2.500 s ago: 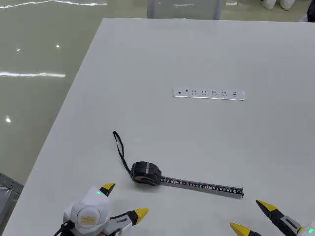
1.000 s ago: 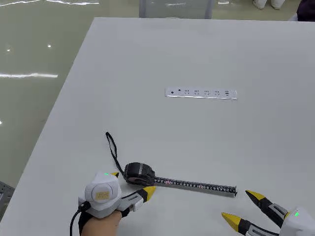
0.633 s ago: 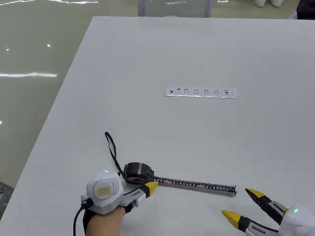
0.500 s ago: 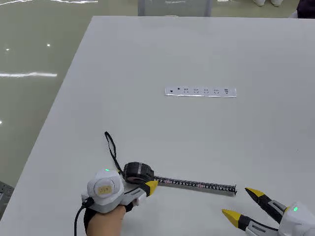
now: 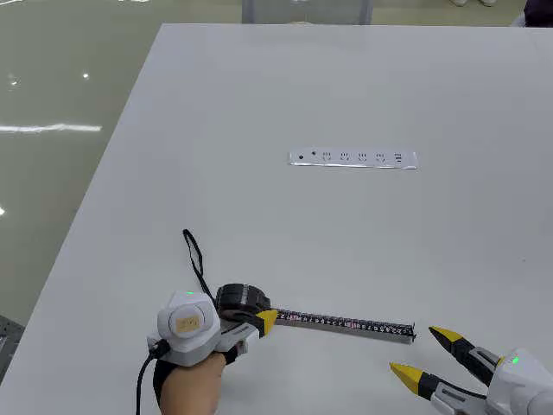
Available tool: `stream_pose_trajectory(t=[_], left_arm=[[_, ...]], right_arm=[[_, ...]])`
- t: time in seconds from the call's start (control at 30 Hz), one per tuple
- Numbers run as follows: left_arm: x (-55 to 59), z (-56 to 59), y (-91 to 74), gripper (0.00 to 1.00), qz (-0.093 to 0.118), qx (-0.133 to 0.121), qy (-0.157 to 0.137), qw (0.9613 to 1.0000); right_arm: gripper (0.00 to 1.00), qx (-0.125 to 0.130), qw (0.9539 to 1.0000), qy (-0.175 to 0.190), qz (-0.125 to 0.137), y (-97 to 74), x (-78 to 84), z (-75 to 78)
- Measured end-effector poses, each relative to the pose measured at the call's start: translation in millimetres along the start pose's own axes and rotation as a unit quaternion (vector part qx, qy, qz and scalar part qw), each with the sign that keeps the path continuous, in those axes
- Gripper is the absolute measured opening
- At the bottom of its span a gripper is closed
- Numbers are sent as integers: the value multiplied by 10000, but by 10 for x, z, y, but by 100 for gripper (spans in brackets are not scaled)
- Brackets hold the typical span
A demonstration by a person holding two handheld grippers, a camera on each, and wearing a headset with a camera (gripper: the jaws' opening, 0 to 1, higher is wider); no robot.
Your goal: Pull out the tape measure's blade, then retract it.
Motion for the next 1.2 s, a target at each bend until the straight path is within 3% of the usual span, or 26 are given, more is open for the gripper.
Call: stream_pose_trajectory(t=[0.1, 0.67, 1.2], left_arm=[[-4, 21, 21, 72, -42, -12, 76, 10000], [2, 11, 75, 72, -30, -140, -191, 9997], [-7, -9, 88, 69, -48, -387, -211, 9990]], right_arm=[[57, 7, 10000, 48, 13, 11, -13, 20], [57, -184, 9998, -63, -87, 123, 57, 75], [54, -329, 9992, -217, -72, 201, 107, 111]])
Point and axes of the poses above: the centre of the closed fingertips' face, and the gripper's own axes: y roughly forward along the fingers, z roughly to its right, x roughly out of its underside, the point moved 3 cm from there along -y, roughly backward along the fingers, and after that the axes turned 12 degrees about x, right-handed, at the moved point
